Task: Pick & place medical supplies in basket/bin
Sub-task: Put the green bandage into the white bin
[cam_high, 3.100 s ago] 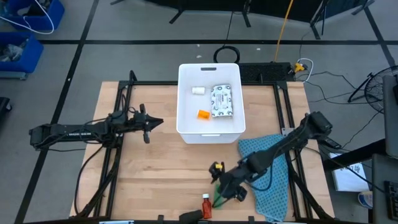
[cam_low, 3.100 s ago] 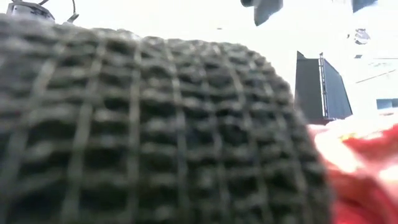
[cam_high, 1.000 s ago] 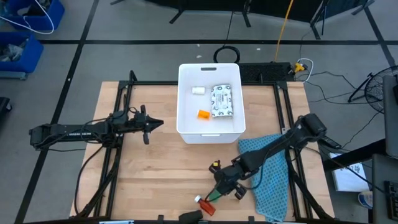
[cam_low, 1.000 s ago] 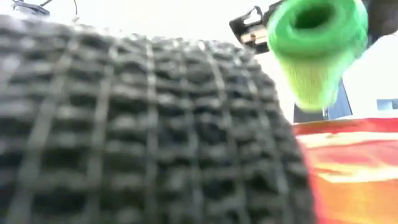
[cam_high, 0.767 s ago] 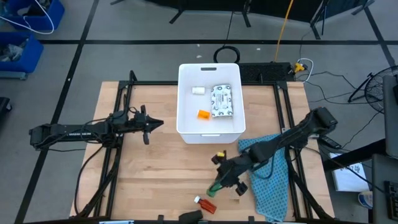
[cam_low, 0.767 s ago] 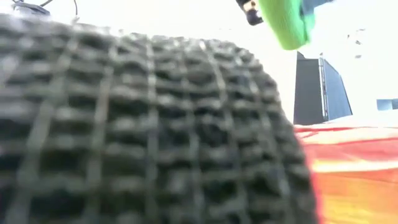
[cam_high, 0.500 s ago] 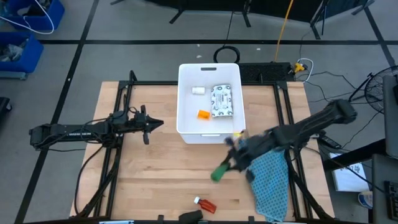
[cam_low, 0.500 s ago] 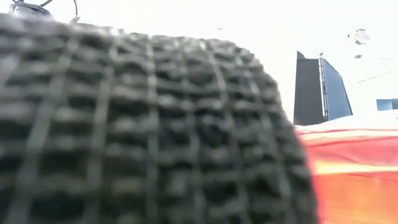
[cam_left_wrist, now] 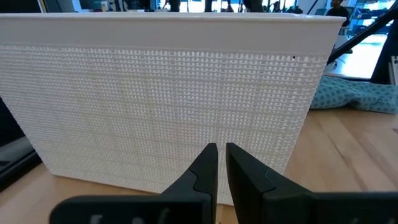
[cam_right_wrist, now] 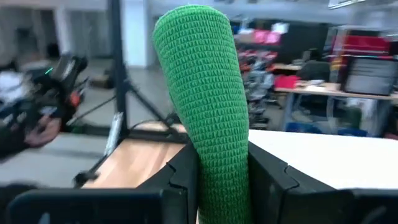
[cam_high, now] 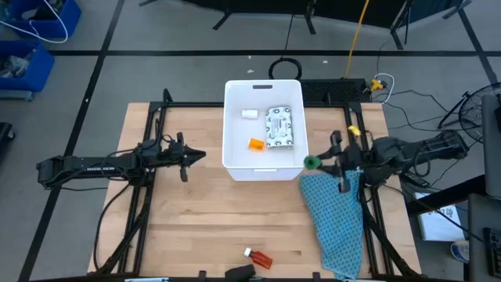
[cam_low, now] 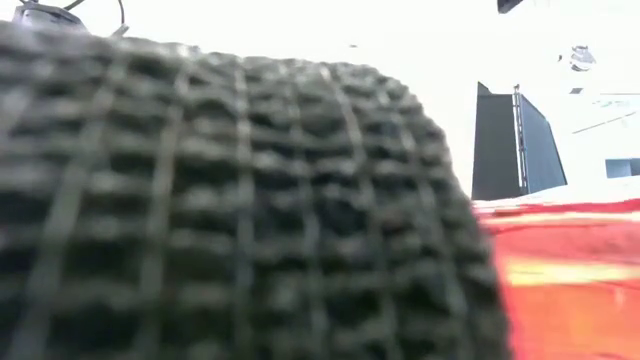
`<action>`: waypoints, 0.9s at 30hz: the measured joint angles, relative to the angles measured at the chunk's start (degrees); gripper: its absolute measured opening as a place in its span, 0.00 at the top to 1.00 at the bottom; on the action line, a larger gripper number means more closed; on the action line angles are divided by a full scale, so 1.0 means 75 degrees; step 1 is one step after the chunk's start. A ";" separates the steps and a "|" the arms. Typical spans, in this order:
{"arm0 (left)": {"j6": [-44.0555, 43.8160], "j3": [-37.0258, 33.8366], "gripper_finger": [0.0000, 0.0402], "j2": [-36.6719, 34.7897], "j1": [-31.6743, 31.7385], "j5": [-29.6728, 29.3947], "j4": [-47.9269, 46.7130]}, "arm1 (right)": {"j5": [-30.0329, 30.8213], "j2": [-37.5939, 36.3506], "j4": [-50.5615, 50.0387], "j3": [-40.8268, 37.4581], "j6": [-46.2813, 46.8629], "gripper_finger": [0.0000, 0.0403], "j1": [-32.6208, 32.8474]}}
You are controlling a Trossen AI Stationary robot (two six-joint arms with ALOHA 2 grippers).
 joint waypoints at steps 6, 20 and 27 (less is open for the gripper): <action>-0.0120 0.0000 0.91 -0.0003 0.0002 -0.0003 0.0010 | 0.0213 -0.0737 0.0197 -0.0949 0.0233 0.77 -0.0517; -0.0004 0.0000 0.91 -0.0003 0.0003 -0.0008 0.0175 | -0.0434 -0.0952 0.2321 -0.2456 0.0639 0.77 -0.1478; 0.0057 0.0000 0.91 -0.0003 0.0001 -0.0006 0.0175 | -0.0828 -0.0728 0.2985 -0.2267 0.0853 0.77 -0.1522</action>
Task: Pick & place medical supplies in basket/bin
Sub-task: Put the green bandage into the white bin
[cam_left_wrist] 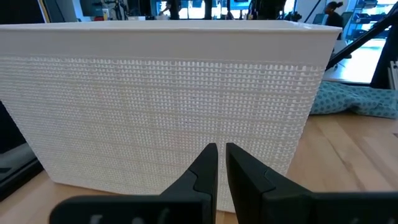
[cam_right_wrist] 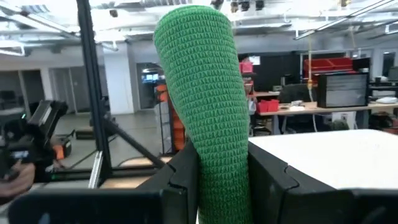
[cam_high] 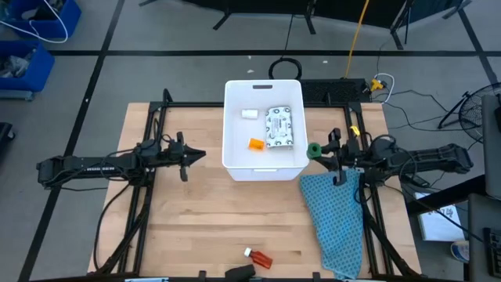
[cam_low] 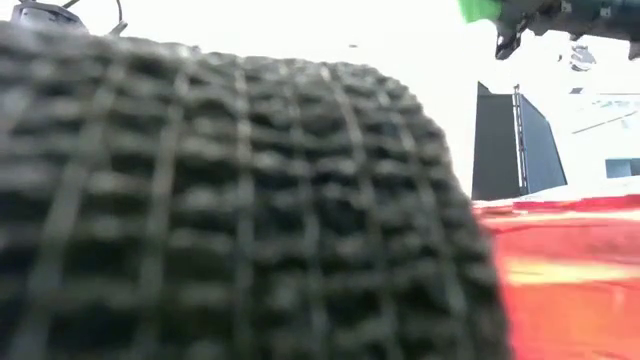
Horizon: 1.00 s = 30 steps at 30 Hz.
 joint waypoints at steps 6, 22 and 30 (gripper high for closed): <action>-0.0066 0.0000 0.91 0.0003 0.0002 0.0001 -0.0009 | 0.0045 0.1239 -0.0420 0.1555 -0.0429 0.77 -0.0022; -0.0058 0.0000 0.91 0.0000 0.0000 0.0001 -0.0010 | -0.0505 0.6360 -0.7105 0.8791 -0.2425 0.81 -0.3339; 0.0029 0.0000 0.91 0.0000 0.0002 0.0001 -0.0234 | -0.2138 0.8092 -0.6764 0.8989 -0.2885 0.81 -0.4359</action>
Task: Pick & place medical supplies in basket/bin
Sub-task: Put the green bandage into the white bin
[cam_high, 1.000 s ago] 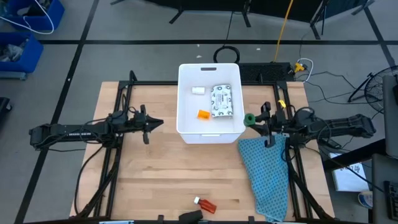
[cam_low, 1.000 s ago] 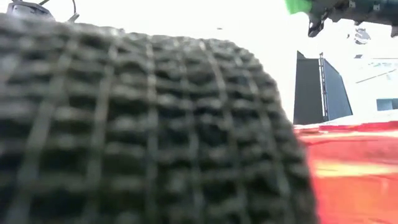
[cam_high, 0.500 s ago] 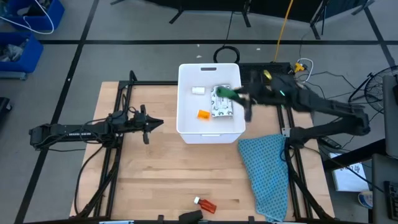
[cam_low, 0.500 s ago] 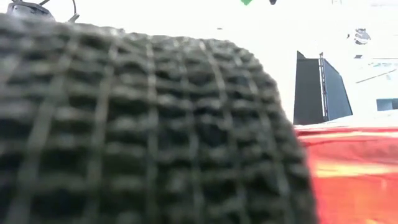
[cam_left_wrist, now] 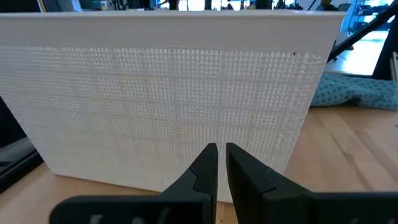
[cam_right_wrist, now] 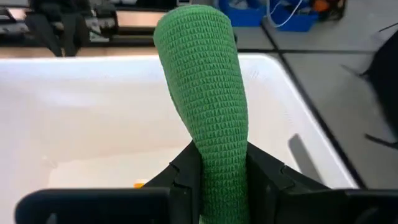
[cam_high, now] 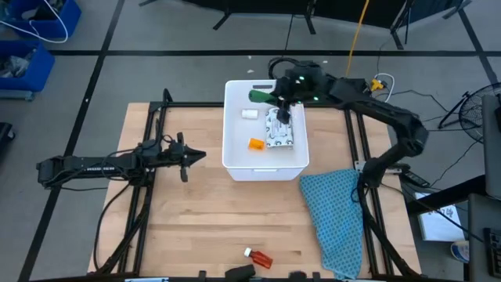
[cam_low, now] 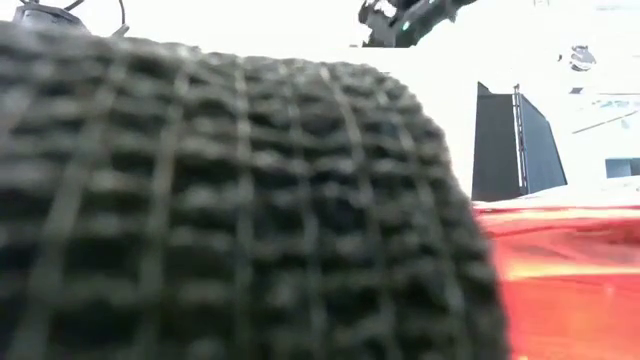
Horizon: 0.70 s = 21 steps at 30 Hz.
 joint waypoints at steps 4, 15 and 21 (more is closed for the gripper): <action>0.0095 0.0000 0.91 0.0003 -0.0002 0.0000 -0.0145 | -0.0079 0.0812 0.0309 0.0003 -0.0437 0.81 -0.0143; 0.0089 0.0000 0.91 0.0002 -0.0003 -0.0003 -0.0179 | 0.0050 0.2220 -0.0118 0.0297 -0.1376 0.81 -0.0143; 0.0091 0.0000 0.91 0.0000 0.0000 -0.0344 -0.0177 | 0.0125 0.2672 -0.0131 0.0297 -0.1545 0.81 -0.0126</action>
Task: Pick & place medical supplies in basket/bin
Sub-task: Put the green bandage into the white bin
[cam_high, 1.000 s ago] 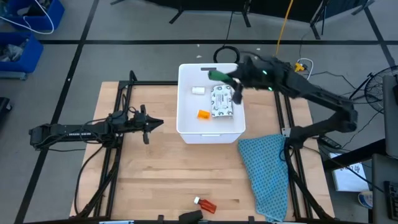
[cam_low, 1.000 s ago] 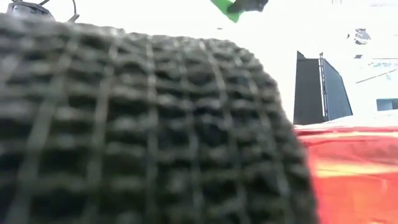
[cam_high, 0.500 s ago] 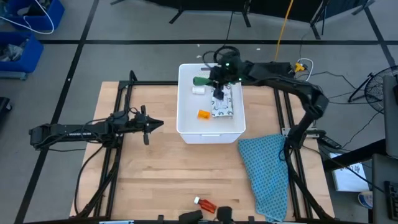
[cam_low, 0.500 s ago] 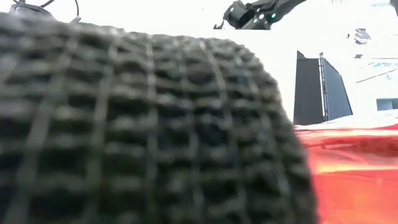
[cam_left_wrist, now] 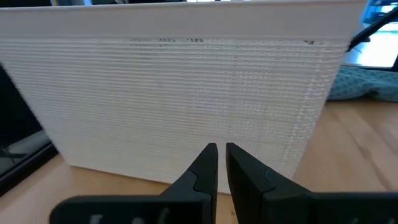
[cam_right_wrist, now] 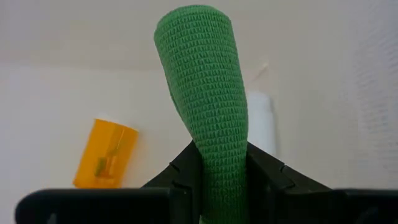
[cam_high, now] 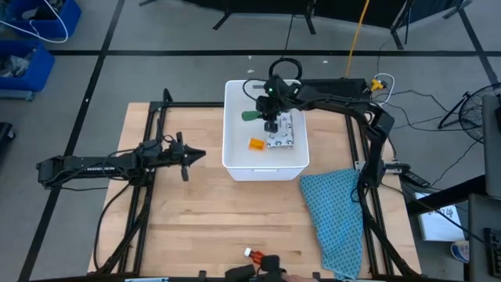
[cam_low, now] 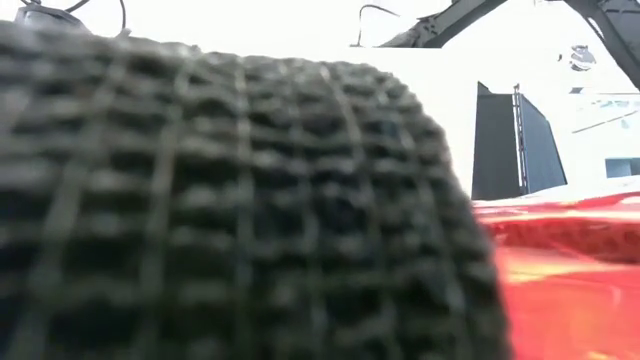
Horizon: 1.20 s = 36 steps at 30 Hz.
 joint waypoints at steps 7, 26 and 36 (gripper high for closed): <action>0.0076 0.0000 0.91 0.0000 -0.0003 -0.0061 0.0003 | 0.0008 0.0371 -0.0096 0.0000 -0.0256 0.81 0.0130; 0.0213 0.0000 0.91 0.0000 0.0000 -0.0047 0.0035 | 0.0604 0.1522 -0.0301 0.0000 -0.0774 0.81 0.0405; 0.0195 0.0000 0.91 0.0003 0.0000 -0.0050 -0.0009 | 0.0619 0.1553 -0.0334 -0.0003 -0.0937 0.71 0.0405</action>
